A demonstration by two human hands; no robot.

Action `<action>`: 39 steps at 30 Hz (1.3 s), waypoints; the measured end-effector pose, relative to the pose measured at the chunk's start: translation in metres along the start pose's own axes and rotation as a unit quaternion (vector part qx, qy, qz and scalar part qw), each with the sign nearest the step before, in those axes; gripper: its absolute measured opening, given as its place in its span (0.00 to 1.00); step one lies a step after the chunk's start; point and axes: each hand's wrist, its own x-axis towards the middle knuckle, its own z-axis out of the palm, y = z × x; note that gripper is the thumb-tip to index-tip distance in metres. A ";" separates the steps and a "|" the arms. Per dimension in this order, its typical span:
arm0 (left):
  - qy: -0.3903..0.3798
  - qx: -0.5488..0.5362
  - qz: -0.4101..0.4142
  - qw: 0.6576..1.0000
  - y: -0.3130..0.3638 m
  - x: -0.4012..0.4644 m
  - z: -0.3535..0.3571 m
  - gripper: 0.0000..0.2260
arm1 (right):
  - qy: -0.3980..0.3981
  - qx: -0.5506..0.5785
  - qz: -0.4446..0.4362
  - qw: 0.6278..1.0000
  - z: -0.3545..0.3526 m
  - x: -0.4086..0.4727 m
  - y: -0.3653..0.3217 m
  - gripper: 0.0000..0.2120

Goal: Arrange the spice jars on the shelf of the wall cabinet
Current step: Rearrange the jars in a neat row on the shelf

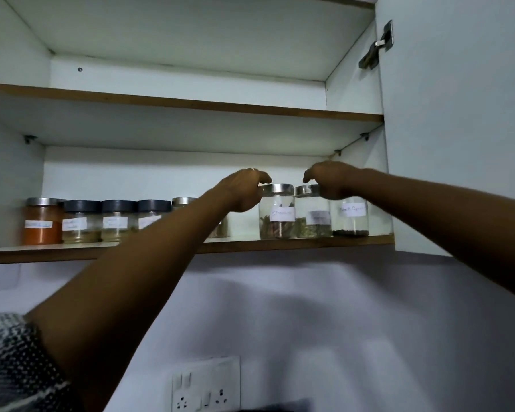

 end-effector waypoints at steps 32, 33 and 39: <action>-0.027 0.015 -0.079 0.996 -0.008 0.051 0.051 0.25 | 0.111 0.144 -0.043 0.982 0.091 0.051 0.010 0.18; -0.029 0.018 -0.080 0.996 -0.012 0.052 0.053 0.25 | 0.110 0.143 -0.042 0.983 0.094 0.056 0.007 0.18; -0.059 0.039 -0.084 0.994 -0.036 0.066 0.067 0.24 | 0.097 0.155 -0.037 0.982 0.109 0.082 -0.005 0.20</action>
